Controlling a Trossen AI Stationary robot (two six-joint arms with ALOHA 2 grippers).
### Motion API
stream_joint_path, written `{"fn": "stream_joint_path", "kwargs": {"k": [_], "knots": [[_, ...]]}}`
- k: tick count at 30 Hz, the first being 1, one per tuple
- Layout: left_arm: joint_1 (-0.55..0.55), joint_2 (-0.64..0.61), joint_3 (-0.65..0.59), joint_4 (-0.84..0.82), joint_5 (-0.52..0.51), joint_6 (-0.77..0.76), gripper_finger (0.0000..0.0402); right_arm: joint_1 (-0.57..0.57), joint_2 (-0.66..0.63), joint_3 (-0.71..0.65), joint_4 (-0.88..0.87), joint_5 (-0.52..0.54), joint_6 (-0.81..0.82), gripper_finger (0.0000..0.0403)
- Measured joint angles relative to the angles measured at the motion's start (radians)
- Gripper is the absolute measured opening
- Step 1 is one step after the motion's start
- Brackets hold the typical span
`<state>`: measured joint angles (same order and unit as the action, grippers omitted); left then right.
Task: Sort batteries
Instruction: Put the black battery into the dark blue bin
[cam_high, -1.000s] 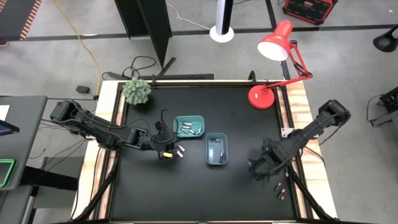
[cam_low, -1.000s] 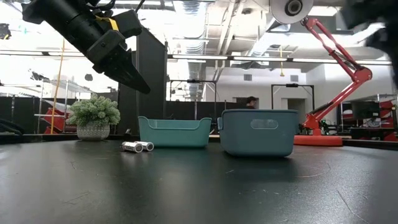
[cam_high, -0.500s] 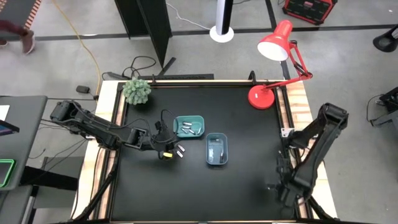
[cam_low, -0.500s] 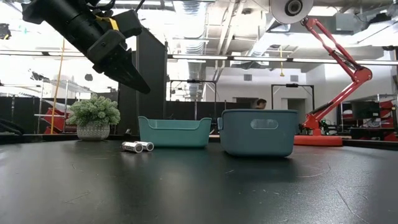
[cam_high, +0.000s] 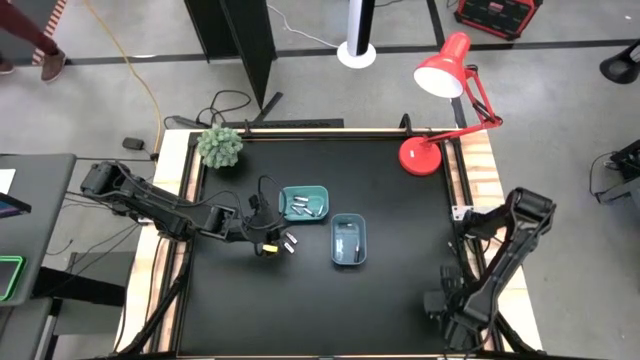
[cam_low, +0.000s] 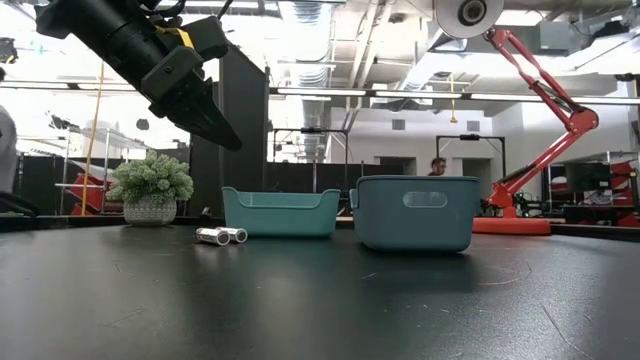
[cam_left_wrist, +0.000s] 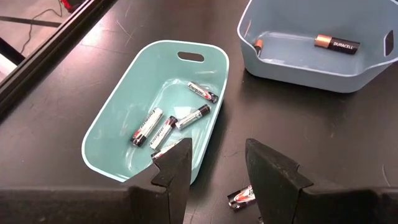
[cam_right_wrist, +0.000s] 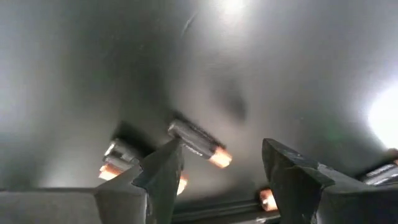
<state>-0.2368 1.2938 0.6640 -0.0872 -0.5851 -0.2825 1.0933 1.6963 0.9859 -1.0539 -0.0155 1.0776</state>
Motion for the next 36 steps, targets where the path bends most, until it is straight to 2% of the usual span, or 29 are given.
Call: {"fn": "stream_joint_path", "kwargs": {"k": [5, 12, 27, 36], "knots": [[0.000, 0.000, 0.000, 0.000, 0.000, 0.000, 0.0144, 0.000, 0.028, 0.000, 0.022, -0.015, -0.017, 0.0232], [0.000, 0.000, 0.000, -0.001, 0.000, 0.000, 0.0144, 0.000, 0.032, 0.000, 0.042, -0.017, -0.015, 0.0201], [0.000, 0.000, 0.000, -0.005, 0.000, 0.001, 0.0144, -0.031, 0.093, 0.004, 0.096, -0.049, -0.085, 0.0075], [0.000, 0.000, 0.000, -0.005, 0.000, 0.001, 0.0144, -0.080, 0.094, 0.002, 0.100, -0.068, -0.126, 0.0018]]}}
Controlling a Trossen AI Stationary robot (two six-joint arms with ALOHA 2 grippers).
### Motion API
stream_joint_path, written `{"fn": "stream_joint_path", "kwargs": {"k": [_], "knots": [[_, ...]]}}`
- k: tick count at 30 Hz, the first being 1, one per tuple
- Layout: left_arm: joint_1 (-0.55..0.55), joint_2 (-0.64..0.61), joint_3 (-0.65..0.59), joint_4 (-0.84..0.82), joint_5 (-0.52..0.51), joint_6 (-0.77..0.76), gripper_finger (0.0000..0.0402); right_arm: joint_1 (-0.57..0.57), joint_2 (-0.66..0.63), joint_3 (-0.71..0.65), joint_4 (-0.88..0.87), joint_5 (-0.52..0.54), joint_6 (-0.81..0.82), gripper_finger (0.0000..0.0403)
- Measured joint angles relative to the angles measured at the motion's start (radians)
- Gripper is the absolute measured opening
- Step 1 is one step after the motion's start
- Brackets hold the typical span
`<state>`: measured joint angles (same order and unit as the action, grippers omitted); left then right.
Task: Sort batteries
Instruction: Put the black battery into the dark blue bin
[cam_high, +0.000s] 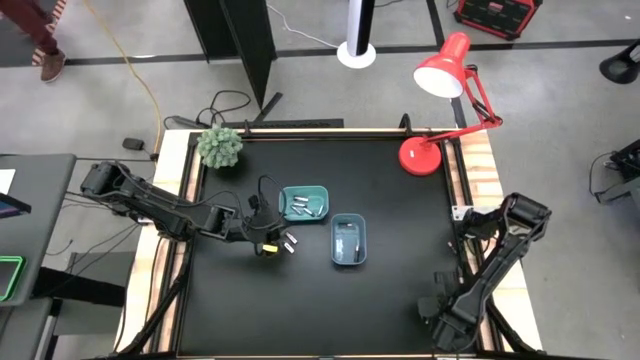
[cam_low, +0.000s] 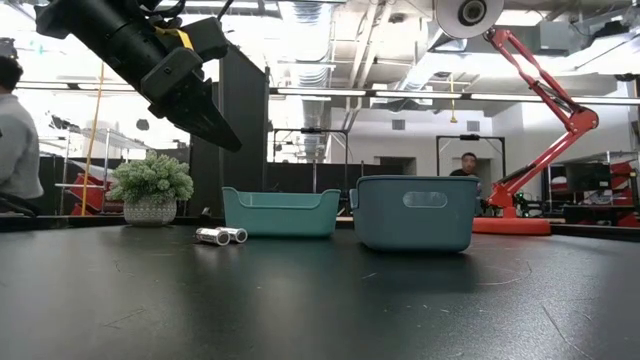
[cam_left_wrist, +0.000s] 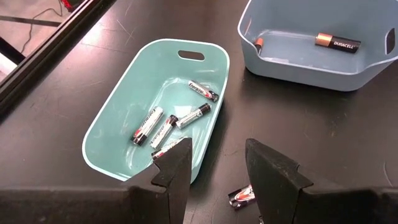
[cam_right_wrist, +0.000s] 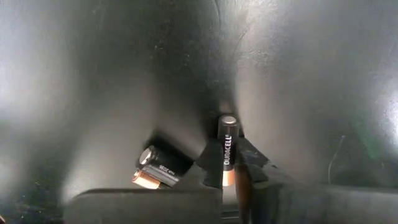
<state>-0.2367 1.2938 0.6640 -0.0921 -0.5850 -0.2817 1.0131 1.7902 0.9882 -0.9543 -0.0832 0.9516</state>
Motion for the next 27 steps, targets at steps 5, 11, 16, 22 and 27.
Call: {"fn": "stream_joint_path", "kwargs": {"k": [5, 11, 16, 22, 27], "knots": [[0.000, 0.000, 0.000, 0.000, 0.000, 0.000, 0.0144, -0.022, 0.001, -0.001, 0.000, -0.001, -0.023, 0.0012], [0.000, 0.000, 0.000, 0.000, 0.000, -0.001, 0.0144, -0.037, 0.001, -0.002, 0.007, 0.001, -0.026, 0.0010], [0.000, 0.000, 0.000, -0.001, 0.000, -0.001, 0.0144, -0.048, 0.001, -0.002, 0.008, 0.002, -0.028, 0.0009], [0.000, 0.000, 0.000, -0.002, 0.000, -0.003, 0.0144, -0.057, 0.000, -0.002, 0.009, 0.003, -0.041, 0.0009], [0.000, 0.000, 0.000, -0.003, 0.000, -0.003, 0.0144, -0.058, 0.003, 0.023, -0.029, 0.021, -0.062, 0.0009]]}}
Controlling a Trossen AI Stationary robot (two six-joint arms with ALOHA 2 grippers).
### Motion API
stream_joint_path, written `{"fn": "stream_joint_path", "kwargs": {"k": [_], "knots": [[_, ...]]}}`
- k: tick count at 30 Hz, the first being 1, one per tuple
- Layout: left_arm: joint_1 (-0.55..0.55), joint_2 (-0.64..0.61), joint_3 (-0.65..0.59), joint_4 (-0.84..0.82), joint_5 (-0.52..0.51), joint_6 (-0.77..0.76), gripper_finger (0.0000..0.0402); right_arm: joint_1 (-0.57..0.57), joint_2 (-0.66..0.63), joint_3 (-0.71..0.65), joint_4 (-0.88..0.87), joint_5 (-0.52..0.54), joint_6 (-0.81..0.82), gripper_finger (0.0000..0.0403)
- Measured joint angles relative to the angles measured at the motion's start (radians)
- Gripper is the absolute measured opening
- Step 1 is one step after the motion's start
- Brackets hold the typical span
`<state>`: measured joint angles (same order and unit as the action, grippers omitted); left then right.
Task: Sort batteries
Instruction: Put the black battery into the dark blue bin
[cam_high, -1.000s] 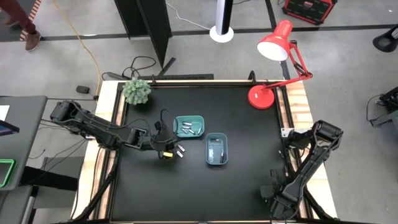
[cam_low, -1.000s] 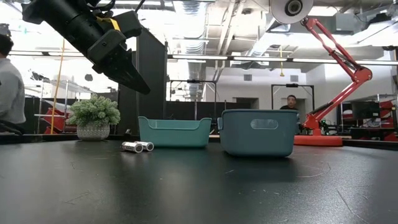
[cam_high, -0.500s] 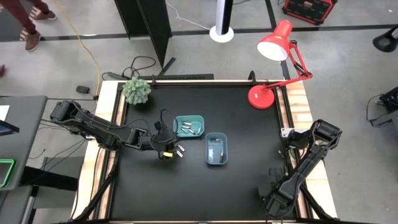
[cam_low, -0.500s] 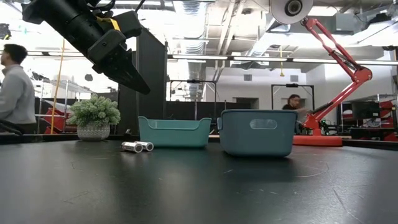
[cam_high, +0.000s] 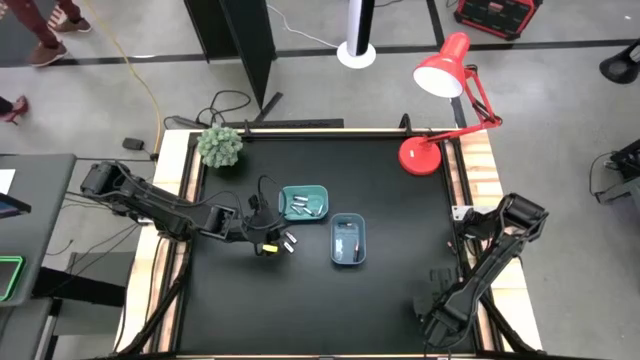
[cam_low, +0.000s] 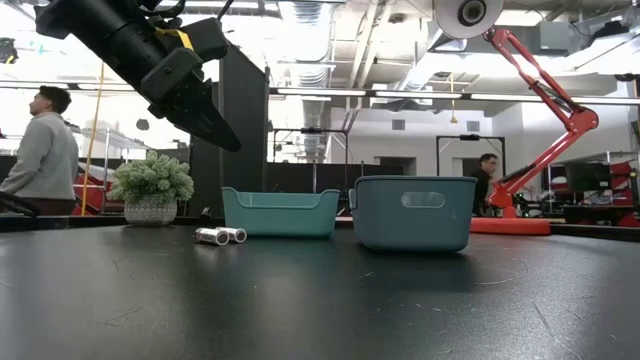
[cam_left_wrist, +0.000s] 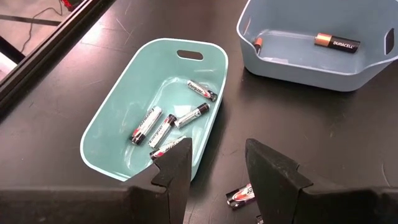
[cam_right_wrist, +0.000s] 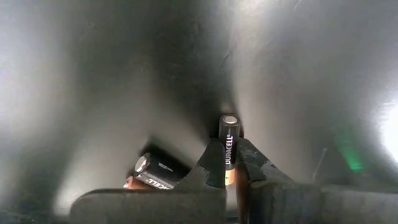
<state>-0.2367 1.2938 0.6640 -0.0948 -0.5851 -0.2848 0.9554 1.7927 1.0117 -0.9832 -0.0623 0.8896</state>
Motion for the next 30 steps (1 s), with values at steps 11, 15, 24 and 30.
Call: {"fn": "stream_joint_path", "kwargs": {"k": [11, 15, 24, 30], "knots": [[0.000, 0.000, 0.000, 0.000, 0.000, 0.000, 0.0144, -0.002, 0.002, 0.016, -0.025, 0.031, -0.001, 0.0009], [0.000, 0.000, 0.000, 0.000, 0.000, 0.000, 0.0144, -0.002, 0.001, 0.017, -0.025, 0.037, -0.001, 0.0009], [0.000, 0.000, 0.000, -0.001, 0.000, 0.000, 0.0144, -0.017, 0.002, 0.056, -0.020, 0.136, -0.012, 0.0008], [0.000, 0.000, 0.000, -0.001, 0.000, 0.000, 0.0144, -0.028, 0.002, 0.082, -0.020, 0.158, -0.037, 0.0007]]}}
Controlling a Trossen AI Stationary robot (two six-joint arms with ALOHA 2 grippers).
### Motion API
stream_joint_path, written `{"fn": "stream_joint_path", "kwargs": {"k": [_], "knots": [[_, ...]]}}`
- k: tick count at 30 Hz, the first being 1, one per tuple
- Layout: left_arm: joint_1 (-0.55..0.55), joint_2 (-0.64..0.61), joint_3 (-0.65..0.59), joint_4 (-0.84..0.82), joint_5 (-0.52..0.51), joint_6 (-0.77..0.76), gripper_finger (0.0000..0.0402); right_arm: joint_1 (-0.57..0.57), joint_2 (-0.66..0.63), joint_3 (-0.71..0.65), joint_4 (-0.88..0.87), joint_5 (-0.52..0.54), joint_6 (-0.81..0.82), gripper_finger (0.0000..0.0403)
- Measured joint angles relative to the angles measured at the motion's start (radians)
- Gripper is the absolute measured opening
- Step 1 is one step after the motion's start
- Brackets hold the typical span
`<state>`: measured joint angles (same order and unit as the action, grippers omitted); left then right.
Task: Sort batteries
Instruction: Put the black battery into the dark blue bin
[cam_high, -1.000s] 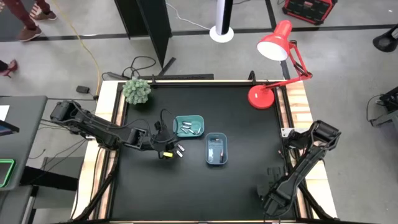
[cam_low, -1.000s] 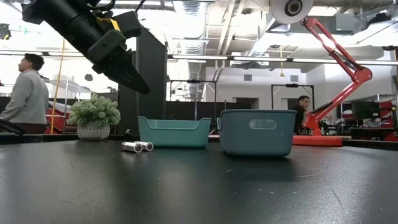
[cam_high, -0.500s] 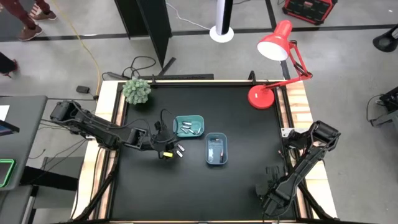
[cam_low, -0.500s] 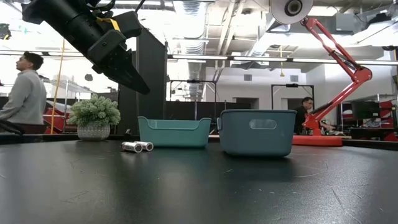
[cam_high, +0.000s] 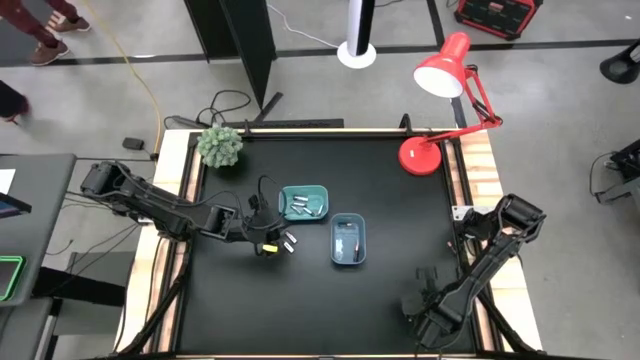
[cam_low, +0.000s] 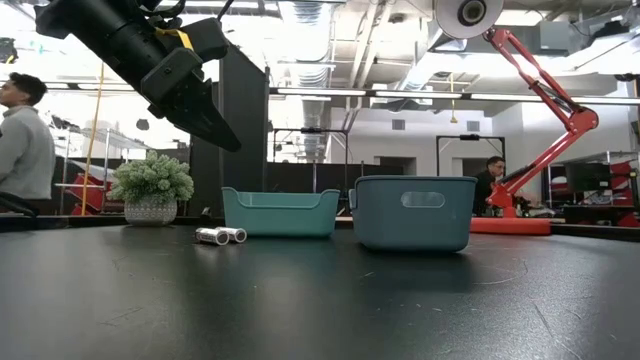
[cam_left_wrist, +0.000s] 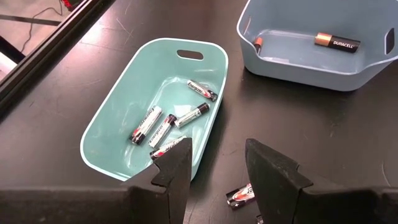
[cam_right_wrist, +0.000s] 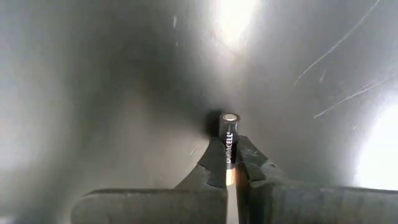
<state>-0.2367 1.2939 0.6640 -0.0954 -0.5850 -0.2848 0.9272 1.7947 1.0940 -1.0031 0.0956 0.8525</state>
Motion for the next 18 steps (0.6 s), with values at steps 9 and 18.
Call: {"fn": "stream_joint_path", "kwargs": {"k": [9, 18], "knots": [[0.000, 0.000, 0.000, 0.000, 0.000, 0.000, 0.0144, -0.028, -0.001, 0.048, 0.001, 0.042, -0.061, 0.0007], [0.000, 0.000, 0.000, 0.000, 0.000, 0.000, 0.0144, -0.076, -0.002, 0.131, 0.042, 0.103, -0.177, 0.0007]]}}
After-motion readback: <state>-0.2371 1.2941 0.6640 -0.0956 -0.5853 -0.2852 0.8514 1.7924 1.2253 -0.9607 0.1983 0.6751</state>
